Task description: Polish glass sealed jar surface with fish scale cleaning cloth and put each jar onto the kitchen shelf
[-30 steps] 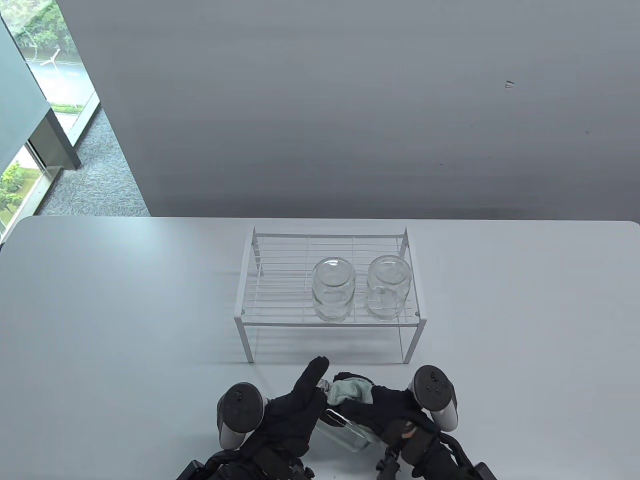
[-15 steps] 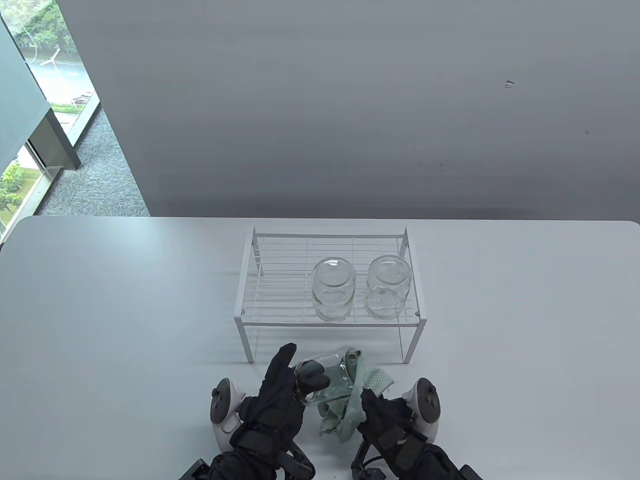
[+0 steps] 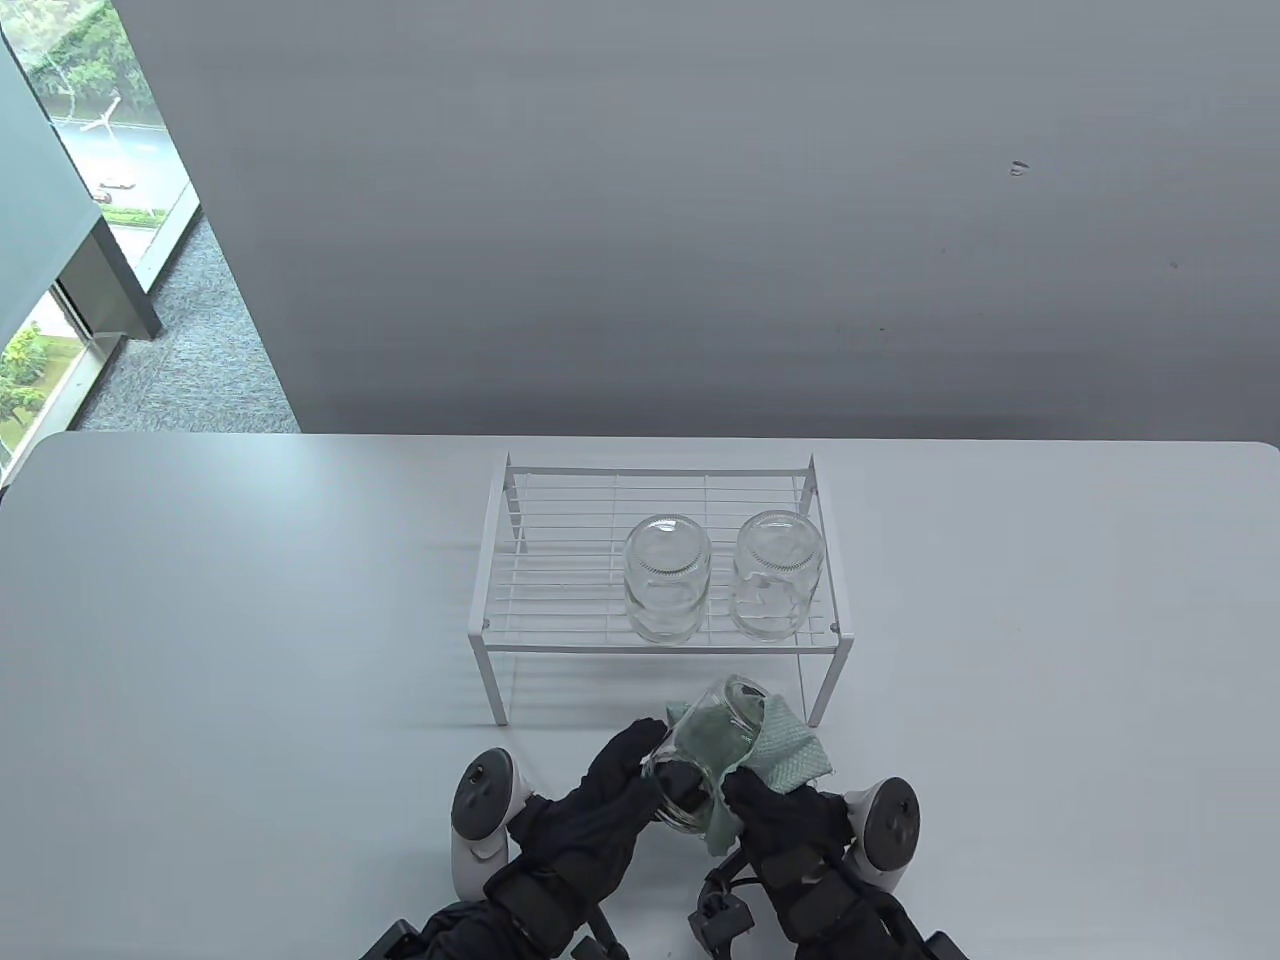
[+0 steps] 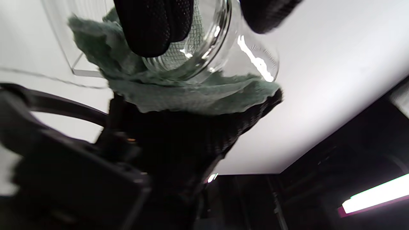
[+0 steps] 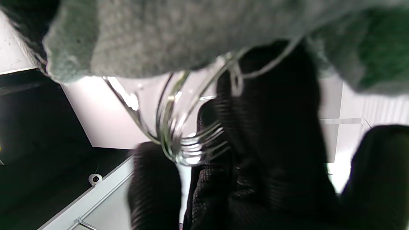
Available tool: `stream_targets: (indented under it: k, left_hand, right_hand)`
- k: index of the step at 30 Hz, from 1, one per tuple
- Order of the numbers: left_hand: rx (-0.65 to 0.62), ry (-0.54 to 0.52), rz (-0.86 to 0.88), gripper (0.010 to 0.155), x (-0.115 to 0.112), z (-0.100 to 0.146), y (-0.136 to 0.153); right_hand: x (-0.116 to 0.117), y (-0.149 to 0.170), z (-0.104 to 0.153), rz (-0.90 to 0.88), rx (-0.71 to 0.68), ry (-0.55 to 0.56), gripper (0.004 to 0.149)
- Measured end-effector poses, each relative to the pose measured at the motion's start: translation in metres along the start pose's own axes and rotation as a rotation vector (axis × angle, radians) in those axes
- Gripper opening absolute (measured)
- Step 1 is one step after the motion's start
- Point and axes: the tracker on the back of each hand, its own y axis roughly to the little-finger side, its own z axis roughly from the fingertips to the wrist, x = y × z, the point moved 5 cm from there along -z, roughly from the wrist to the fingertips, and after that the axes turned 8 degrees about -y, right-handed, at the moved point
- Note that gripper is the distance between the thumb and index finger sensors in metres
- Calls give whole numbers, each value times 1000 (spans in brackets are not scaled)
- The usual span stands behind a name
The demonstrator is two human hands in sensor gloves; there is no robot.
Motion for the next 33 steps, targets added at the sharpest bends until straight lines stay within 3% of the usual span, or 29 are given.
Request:
stream_targets:
  k: [4, 9, 14, 19, 23, 26, 33]
  left_hand:
    - [23, -9, -314, 85, 3, 2, -7]
    - [78, 127, -453, 100, -2, 6, -5]
    - [107, 68, -323, 103, -2, 5, 10]
    - [187, 34, -161, 108, 6, 4, 24]
    - [225, 91, -38, 114, 4, 4, 31]
    - [289, 149, 147, 111, 3, 3, 40]
    - [235, 43, 197, 111, 29, -2, 30]
  right_hand:
    - [1, 4, 0, 61, 30, -48, 105]
    - [11, 8, 0, 51, 73, -138, 102]
    - [22, 5, 1, 140, 49, -204, 85]
    - [35, -15, -3, 353, -100, -244, 69]
    - [41, -20, -4, 373, -126, -329, 65]
    - [48, -23, -2, 393, -140, -408, 64]
    - [54, -34, -1, 418, -201, -461, 56]
